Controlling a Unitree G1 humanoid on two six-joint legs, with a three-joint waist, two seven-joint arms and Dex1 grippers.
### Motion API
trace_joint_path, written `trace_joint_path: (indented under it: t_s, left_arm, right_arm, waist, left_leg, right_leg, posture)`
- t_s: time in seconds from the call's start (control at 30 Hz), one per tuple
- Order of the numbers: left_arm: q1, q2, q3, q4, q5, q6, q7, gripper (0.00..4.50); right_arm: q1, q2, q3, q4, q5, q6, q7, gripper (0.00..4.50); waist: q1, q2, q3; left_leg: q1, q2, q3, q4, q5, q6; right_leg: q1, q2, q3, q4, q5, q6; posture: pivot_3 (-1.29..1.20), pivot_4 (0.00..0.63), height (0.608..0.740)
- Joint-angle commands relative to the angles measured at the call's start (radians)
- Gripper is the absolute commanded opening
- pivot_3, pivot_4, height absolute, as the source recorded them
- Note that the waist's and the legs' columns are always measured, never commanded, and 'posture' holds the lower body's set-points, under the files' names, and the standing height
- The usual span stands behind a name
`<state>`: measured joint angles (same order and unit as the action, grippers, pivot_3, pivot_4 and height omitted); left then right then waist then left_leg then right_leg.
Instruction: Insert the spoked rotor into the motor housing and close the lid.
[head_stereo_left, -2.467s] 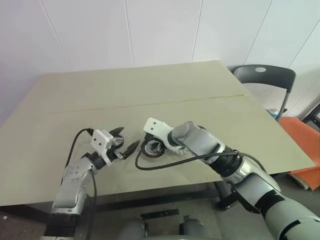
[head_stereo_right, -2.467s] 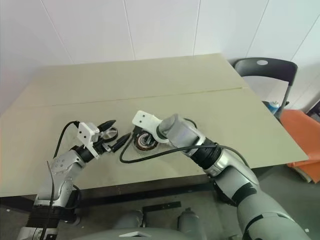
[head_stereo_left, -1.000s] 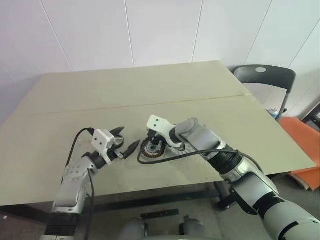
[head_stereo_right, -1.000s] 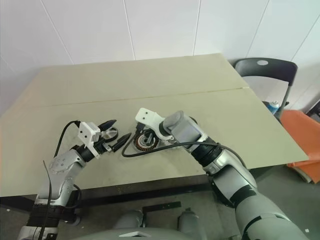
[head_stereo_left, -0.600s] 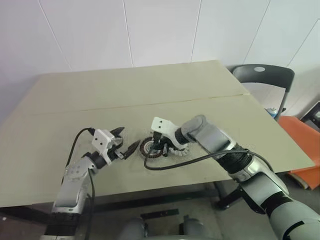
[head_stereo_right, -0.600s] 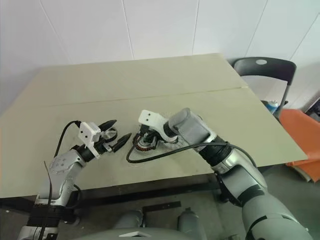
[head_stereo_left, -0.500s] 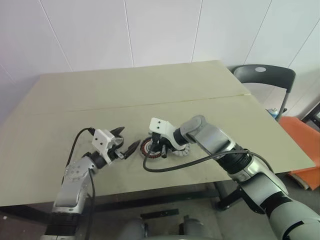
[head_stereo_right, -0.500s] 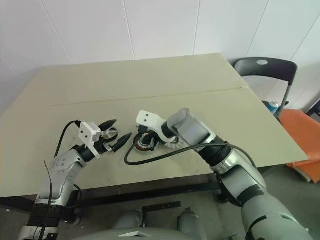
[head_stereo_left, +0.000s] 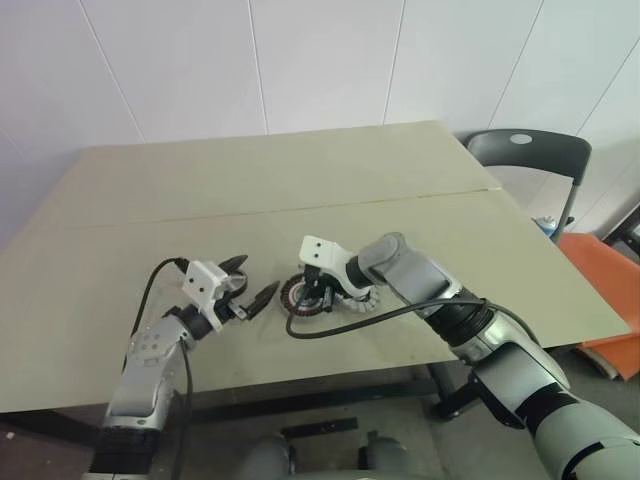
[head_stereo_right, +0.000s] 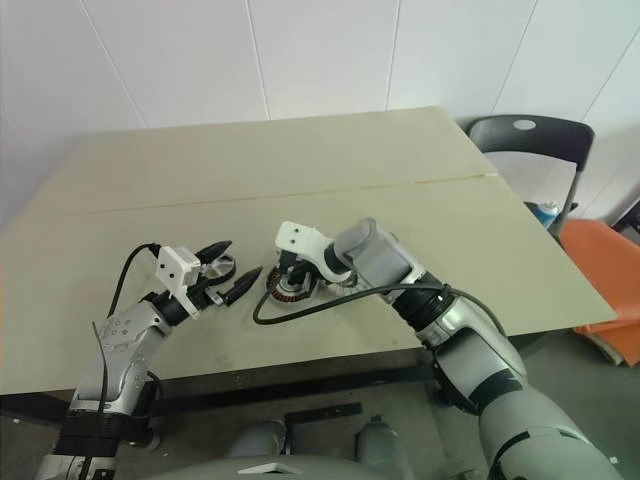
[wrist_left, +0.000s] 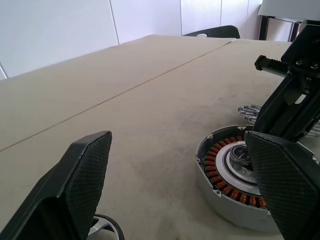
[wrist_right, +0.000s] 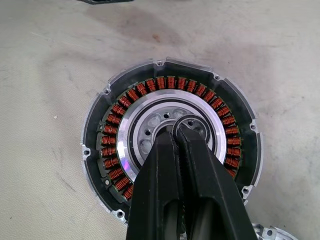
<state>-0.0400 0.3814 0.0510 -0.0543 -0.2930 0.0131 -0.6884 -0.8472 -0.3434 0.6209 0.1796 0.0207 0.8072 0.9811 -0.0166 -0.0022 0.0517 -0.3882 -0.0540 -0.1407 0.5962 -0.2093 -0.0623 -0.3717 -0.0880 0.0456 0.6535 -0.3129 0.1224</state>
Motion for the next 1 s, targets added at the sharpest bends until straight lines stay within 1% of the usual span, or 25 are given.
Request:
trace_joint_path:
  t_s: [0.03, 0.17, 0.7, 1.0]
  left_arm:
    - [-0.004, 0.000, 0.009, -0.026, -0.008, -0.012, 0.004, 4.50]
    - [-0.004, -0.001, 0.009, -0.022, -0.007, -0.013, 0.004, 4.50]
    - [-0.004, -0.001, 0.009, -0.032, -0.007, -0.011, 0.011, 4.50]
    - [-0.001, -0.001, 0.005, -0.048, -0.008, -0.006, 0.018, 4.50]
  right_arm:
    - [-0.027, 0.006, -0.012, -0.027, 0.008, 0.018, 0.028, 0.04]
    - [-0.025, 0.007, -0.017, -0.044, 0.026, 0.063, 0.055, 0.04]
    - [-0.012, 0.011, -0.010, -0.023, -0.002, 0.055, 0.043, 0.04]
    - [0.006, 0.007, -0.010, 0.003, 0.011, 0.117, 0.051, 0.04]
  waist:
    - [0.000, 0.000, 0.000]
    - [0.000, 0.000, 0.000]
    - [0.000, 0.000, 0.000]
    - [0.000, 0.000, 0.000]
  left_leg:
    - [0.000, 0.000, 0.000, 0.000, 0.000, 0.000]
    - [0.000, 0.000, 0.000, 0.000, 0.000, 0.000]
    - [0.000, 0.000, 0.000, 0.000, 0.000, 0.000]
    - [0.000, 0.000, 0.000, 0.000, 0.000, 0.000]
  right_leg:
    - [0.000, 0.000, 0.000, 0.000, 0.000, 0.000]
    - [0.000, 0.000, 0.000, 0.000, 0.000, 0.000]
    - [0.000, 0.000, 0.000, 0.000, 0.000, 0.000]
    - [0.000, 0.000, 0.000, 0.000, 0.000, 0.000]
  posture:
    - [0.00, 0.000, 0.740]
    - [0.00, 0.000, 0.740]
    - [0.00, 0.000, 0.740]
    - [0.00, 0.000, 0.740]
